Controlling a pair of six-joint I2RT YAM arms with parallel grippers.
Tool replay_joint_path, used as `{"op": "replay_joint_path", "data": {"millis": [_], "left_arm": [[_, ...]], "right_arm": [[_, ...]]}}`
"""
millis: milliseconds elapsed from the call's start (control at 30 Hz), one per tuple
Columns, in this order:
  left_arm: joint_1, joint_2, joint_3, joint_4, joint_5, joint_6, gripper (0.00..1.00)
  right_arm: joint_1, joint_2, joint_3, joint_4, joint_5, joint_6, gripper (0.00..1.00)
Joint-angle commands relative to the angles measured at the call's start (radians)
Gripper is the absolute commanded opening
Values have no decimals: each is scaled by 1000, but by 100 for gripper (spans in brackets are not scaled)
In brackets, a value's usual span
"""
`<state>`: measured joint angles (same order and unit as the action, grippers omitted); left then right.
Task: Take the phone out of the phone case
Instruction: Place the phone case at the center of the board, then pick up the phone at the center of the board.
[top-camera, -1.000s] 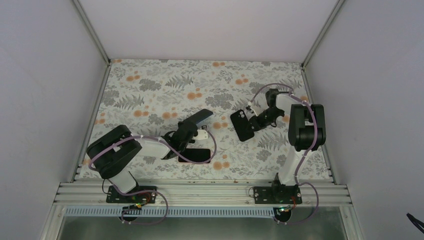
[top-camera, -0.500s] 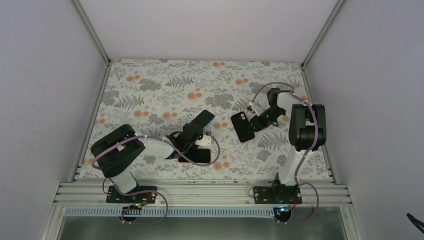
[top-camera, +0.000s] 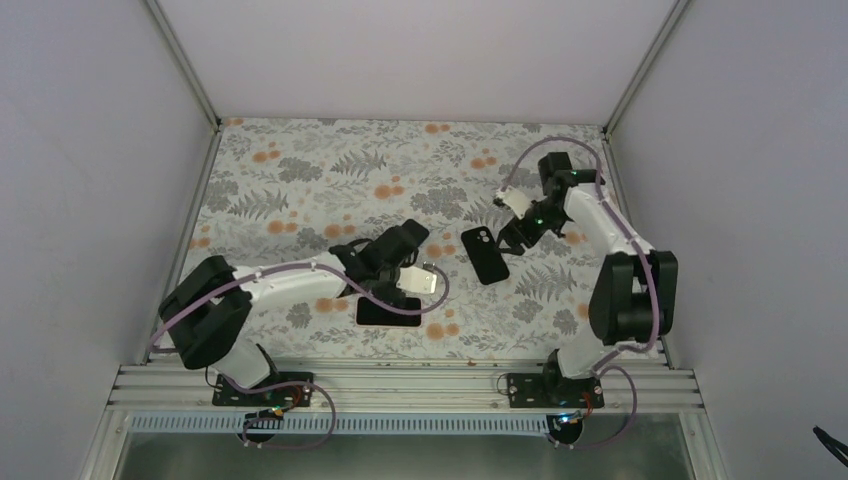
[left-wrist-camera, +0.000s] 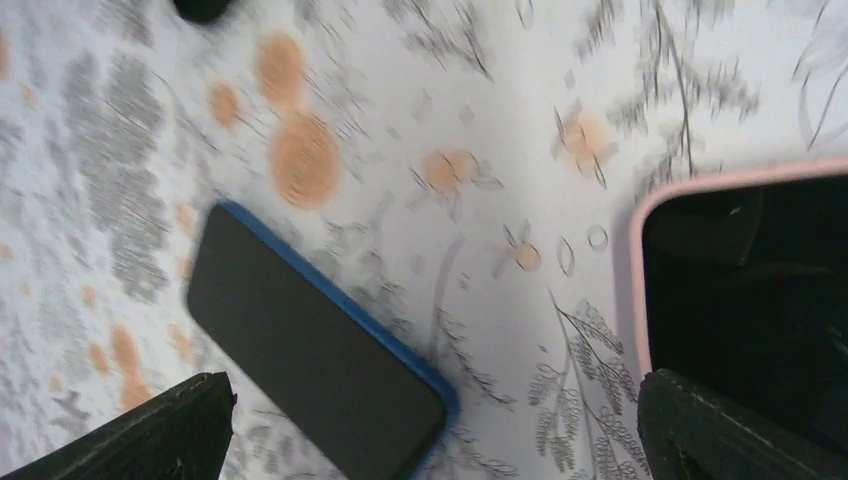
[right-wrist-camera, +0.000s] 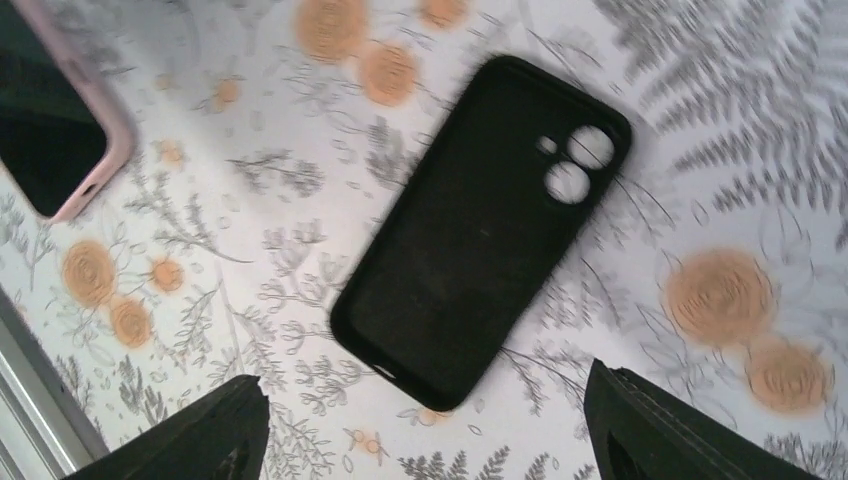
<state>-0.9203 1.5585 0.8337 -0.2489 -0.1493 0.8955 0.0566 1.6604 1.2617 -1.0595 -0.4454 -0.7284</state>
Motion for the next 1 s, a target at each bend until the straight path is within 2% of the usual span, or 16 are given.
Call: {"op": "replay_joint_path", "data": {"millis": [0,67,133,267,400,467,500,600,700,833,967], "left_arm": [[31,-70,184,-333,153,-49,100],[84,-80,240,-396,198,-62,100],[147,-97,267,-431,238,-78,99],[259,-161,241,-436,266,-104,91],[373,-252,178,-417,339,-129,88],[465,-281,179,-433,435,-145,92],[516,-288,183,-443,493,-150,97],[667,-300,194,-464,691,-157,100],[762,-286,195,-453,805,-180,100],[823,-258,190,-428,850,-220,100],[837,-269,146,-359,839,-270,100]], "right_arm": [[141,-111,-51,-48,48,-96,82],[233,-165,-91,-26,60,-102,81],[303,-207,-109,-9,39,-97,76],[381,-228,-116,-10,-54,-98,74],[473,-219,-144,-7,-115,-112,82],[539,-211,-164,28,-113,-101,89],[580,-207,-173,50,-101,-91,98],[706,-165,-178,132,-17,-37,100],[810,-98,-161,201,98,10,100],[885,10,-118,248,173,31,100],[912,114,-65,290,212,50,100]]}}
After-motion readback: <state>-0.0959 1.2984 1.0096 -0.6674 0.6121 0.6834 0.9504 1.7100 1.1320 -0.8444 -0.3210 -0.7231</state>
